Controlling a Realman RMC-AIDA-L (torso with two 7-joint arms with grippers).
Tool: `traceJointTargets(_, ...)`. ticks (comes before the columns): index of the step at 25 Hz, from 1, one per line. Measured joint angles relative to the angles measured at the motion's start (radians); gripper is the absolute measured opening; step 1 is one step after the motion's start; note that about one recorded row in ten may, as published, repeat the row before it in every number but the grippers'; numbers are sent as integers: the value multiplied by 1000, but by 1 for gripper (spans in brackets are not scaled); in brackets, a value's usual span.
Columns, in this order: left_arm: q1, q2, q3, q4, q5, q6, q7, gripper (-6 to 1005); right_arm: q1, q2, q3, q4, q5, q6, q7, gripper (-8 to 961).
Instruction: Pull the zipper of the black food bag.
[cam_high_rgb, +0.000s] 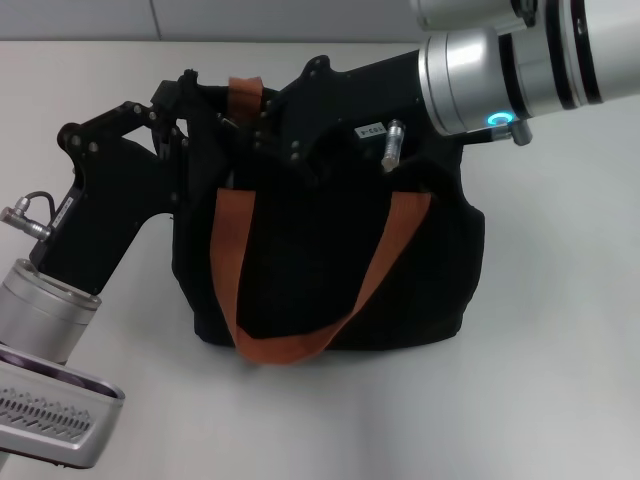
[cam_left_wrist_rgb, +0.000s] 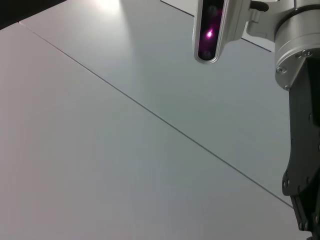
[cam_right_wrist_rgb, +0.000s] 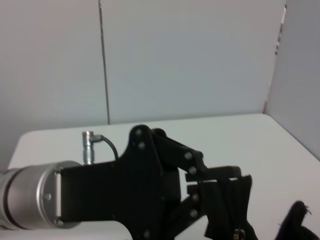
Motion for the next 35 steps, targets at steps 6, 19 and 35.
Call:
traceJointTargets(6, 2, 0, 3, 1, 0, -8, 0, 18, 5, 1, 6, -19, -81, -4, 43, 7)
traceJointTargets(19, 6, 0, -18, 2, -7, -40, 1, 17, 1, 0, 100, -25, -88, -82, 67, 0)
traceJointTargets(35, 56, 2, -20, 54, -2, -39, 2, 17, 15, 4, 71, -20, -97, -86, 12, 3)
